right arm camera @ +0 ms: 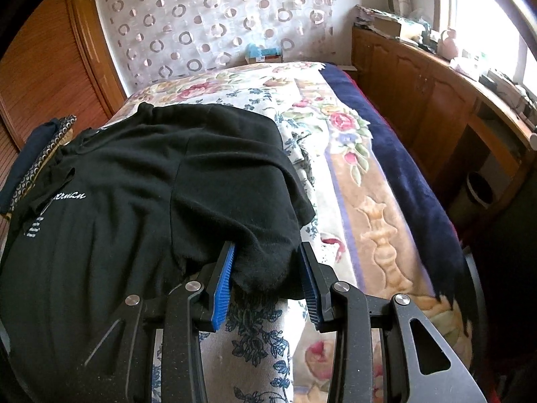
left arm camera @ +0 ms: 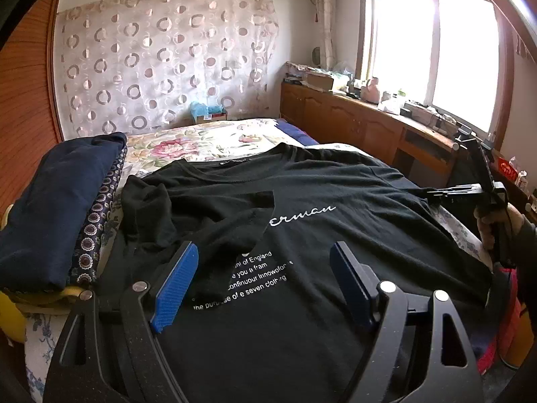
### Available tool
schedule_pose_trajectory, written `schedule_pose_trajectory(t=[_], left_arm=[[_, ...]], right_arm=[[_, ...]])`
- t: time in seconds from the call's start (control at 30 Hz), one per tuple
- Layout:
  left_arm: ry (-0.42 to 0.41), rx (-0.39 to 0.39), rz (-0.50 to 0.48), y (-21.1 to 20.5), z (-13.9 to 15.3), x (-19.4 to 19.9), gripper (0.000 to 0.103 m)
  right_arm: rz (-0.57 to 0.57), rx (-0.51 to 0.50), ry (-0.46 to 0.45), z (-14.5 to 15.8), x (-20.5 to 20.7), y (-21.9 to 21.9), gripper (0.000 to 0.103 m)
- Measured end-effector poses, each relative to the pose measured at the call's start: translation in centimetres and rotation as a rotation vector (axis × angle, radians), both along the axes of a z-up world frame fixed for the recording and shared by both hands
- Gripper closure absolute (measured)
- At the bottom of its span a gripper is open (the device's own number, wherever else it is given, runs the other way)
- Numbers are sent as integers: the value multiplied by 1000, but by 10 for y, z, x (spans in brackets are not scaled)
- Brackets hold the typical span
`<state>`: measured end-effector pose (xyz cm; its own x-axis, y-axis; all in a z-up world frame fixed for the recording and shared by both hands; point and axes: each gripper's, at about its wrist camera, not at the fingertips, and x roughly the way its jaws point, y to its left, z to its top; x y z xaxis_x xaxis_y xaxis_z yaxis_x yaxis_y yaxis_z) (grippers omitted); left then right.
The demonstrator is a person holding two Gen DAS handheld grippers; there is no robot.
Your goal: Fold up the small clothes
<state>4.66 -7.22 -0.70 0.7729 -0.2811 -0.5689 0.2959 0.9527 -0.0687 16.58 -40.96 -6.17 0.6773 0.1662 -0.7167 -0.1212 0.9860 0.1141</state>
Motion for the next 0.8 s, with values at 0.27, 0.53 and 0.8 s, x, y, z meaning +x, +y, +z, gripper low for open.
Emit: schedule_pose_trajectory(t=[0.27, 0.53, 0.8], left_arm=[[10, 9, -5, -5, -5, -1, 22], [18, 11, 1, -5, -7, -3, 22], [24, 12, 1, -4, -8, -2, 22]], right_arm=[[22, -148, -64, 9, -6, 21, 91], [120, -91, -197, 49, -22, 49, 92], [285, -52, -131, 28, -46, 98, 92]])
